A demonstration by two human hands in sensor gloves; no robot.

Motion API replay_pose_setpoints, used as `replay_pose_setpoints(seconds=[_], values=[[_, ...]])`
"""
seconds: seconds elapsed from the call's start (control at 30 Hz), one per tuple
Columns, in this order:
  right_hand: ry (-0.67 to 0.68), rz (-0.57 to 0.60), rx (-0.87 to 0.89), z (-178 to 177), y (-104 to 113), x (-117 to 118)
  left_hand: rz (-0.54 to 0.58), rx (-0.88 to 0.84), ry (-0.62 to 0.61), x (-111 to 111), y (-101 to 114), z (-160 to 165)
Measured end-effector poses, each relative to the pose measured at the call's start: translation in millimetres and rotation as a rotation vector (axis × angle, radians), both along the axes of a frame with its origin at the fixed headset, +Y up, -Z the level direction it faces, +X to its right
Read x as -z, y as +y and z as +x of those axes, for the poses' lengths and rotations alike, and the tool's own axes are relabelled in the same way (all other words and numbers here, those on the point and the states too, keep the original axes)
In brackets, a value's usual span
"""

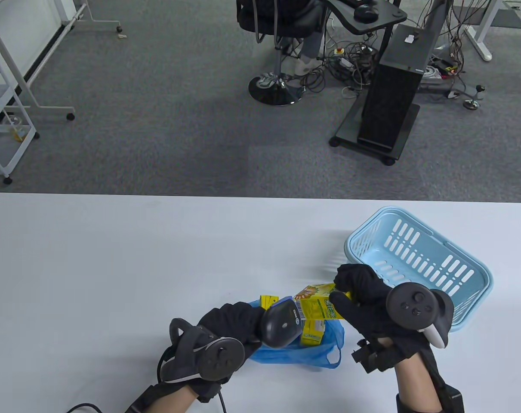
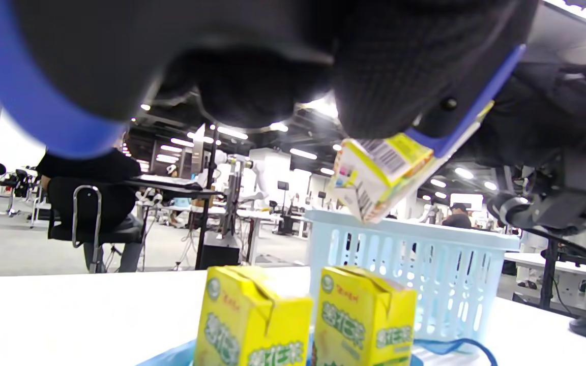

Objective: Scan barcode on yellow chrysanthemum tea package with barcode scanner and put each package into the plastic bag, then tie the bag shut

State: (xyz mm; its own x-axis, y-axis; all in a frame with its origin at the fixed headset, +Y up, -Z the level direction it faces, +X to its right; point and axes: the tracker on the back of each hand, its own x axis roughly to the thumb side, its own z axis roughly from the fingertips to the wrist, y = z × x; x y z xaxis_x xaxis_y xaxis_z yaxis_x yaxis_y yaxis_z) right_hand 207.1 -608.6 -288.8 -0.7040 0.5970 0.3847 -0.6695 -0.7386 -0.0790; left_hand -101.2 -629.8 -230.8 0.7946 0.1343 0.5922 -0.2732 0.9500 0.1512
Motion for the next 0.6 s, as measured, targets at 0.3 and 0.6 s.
replay_pose_setpoints(seconds=[0.3,0.6], values=[[-0.002,0.002,-0.009,0.0,0.6,-0.2,-0.012,0.039,0.018,2.4,-4.3,1.9],[-0.001,0.022,-0.008,-2.3,0.6,-1.6,-0.105,-0.021,0.071,13.7,-5.5,-14.1]])
